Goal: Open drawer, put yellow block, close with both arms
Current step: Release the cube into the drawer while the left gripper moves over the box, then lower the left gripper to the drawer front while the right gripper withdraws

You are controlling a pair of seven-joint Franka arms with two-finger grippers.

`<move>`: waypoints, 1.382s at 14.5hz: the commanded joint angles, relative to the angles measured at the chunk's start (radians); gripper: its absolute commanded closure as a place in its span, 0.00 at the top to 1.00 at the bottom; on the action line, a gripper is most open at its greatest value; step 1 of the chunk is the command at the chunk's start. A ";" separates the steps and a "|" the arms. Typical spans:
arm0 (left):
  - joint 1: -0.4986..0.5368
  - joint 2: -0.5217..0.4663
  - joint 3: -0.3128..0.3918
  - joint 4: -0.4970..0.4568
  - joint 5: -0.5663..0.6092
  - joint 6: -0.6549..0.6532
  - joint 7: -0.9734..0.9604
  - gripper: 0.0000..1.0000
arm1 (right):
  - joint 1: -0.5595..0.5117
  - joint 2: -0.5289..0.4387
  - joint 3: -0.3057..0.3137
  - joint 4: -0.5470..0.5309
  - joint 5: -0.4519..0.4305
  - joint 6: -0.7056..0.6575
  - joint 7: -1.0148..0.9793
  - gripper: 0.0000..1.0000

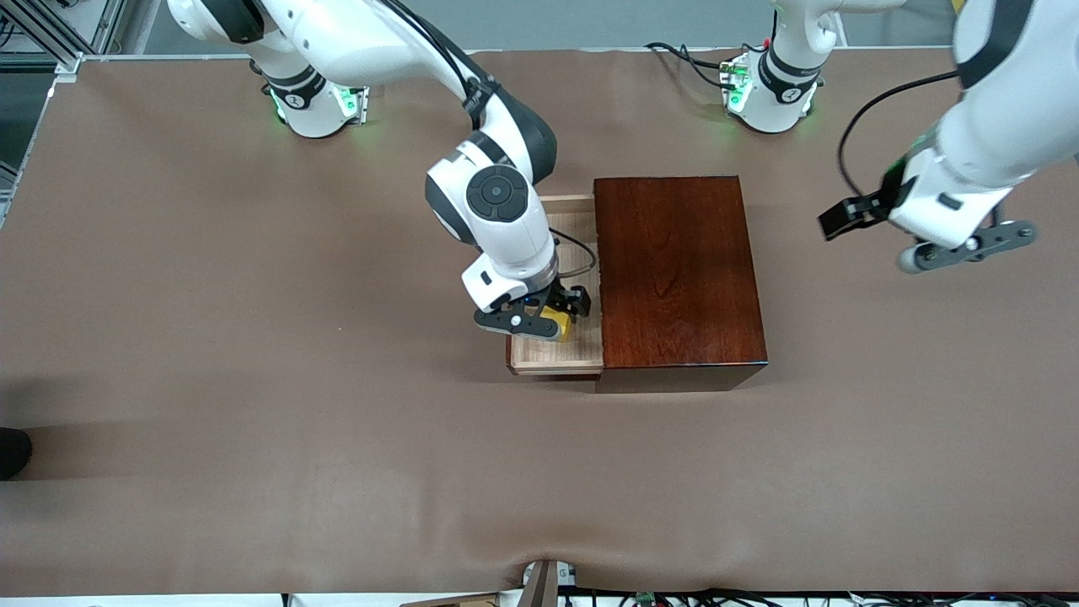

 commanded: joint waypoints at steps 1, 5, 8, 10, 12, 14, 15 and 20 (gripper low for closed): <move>-0.016 0.092 -0.061 0.084 -0.012 -0.006 -0.179 1.00 | -0.036 -0.079 0.010 0.083 0.015 -0.205 -0.009 1.00; -0.166 0.274 -0.104 0.208 -0.004 0.016 -0.438 1.00 | -0.140 -0.256 0.002 0.045 0.000 -0.424 -0.194 1.00; -0.313 0.400 -0.095 0.308 -0.002 0.068 -0.667 1.00 | -0.286 -0.415 0.001 -0.096 -0.044 -0.489 -0.387 1.00; -0.390 0.447 -0.092 0.313 -0.001 0.204 -0.837 1.00 | -0.390 -0.519 -0.001 -0.213 -0.069 -0.484 -0.513 1.00; -0.452 0.486 -0.089 0.316 -0.001 0.350 -0.972 1.00 | -0.512 -0.586 0.001 -0.276 -0.070 -0.484 -0.643 1.00; -0.513 0.525 -0.086 0.321 -0.001 0.456 -1.139 1.00 | -0.614 -0.616 -0.001 -0.297 -0.070 -0.492 -0.734 1.00; -0.536 0.531 -0.080 0.319 -0.001 0.489 -1.256 1.00 | -0.656 -0.623 0.001 -0.296 -0.070 -0.495 -0.774 1.00; -0.642 0.615 -0.043 0.321 -0.001 0.654 -1.761 1.00 | -0.777 -0.658 0.001 -0.319 -0.069 -0.498 -0.896 1.00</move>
